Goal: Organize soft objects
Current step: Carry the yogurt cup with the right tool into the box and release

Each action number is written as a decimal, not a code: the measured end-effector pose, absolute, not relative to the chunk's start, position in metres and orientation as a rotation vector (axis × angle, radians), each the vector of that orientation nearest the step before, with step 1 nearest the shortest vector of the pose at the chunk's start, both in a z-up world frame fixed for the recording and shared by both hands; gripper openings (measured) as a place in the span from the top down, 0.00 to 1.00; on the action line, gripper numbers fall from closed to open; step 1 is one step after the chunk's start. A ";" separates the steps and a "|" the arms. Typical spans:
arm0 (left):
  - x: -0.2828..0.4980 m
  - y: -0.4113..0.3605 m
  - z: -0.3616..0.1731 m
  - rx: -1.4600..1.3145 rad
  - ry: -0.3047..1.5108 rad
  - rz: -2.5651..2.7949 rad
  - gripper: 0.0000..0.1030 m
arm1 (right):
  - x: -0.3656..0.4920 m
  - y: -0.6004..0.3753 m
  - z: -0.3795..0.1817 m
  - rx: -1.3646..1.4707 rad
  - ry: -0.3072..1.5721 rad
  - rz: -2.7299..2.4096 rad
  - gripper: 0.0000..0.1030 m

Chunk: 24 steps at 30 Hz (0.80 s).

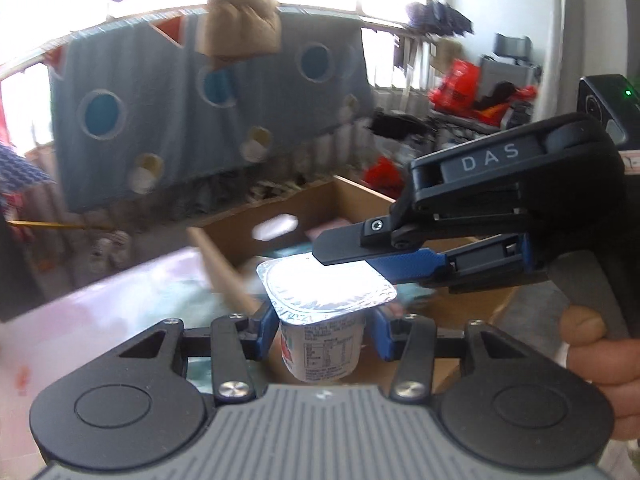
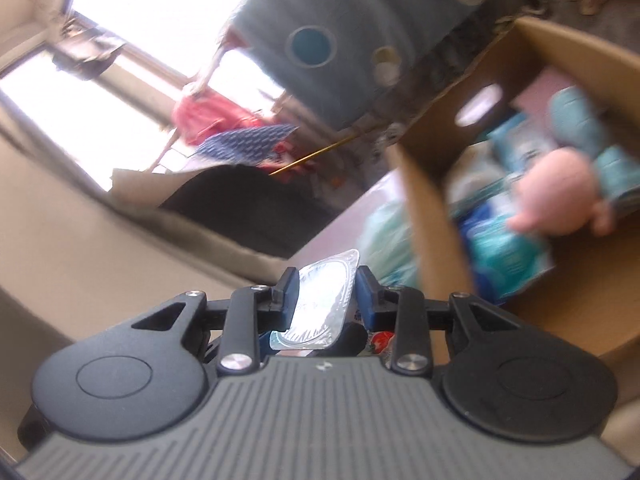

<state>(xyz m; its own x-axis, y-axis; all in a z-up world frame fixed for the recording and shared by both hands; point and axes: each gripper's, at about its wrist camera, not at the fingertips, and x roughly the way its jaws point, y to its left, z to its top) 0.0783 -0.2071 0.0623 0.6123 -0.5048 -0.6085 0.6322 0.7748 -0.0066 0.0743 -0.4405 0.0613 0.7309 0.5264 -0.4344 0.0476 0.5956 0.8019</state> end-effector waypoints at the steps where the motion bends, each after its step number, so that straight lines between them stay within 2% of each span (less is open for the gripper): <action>1: 0.081 -0.219 0.057 0.220 0.656 -0.679 0.52 | 0.077 -0.450 0.055 0.918 0.734 0.291 0.70; 7: 0.114 -0.262 0.014 0.247 0.853 -0.697 0.52 | 0.097 -0.494 0.001 0.989 0.898 0.259 0.69; 14: 0.137 -0.260 -0.014 0.256 1.004 -0.689 0.53 | 0.130 -0.497 -0.044 0.989 1.091 0.272 0.67; 19: 0.133 -0.257 -0.006 0.261 0.960 -0.699 0.51 | 0.146 -0.496 -0.061 0.961 1.193 0.277 0.65; 24: 0.127 -0.244 0.007 0.253 0.914 -0.687 0.51 | 0.151 -0.498 -0.056 0.870 1.156 0.193 0.65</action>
<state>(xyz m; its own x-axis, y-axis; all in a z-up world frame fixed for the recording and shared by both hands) 0.1271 -0.2442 0.0066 0.4175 -0.4373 -0.7965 0.6431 0.7615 -0.0809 0.1510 -0.4980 -0.0563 0.4266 0.5511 -0.7172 0.2887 0.6685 0.6854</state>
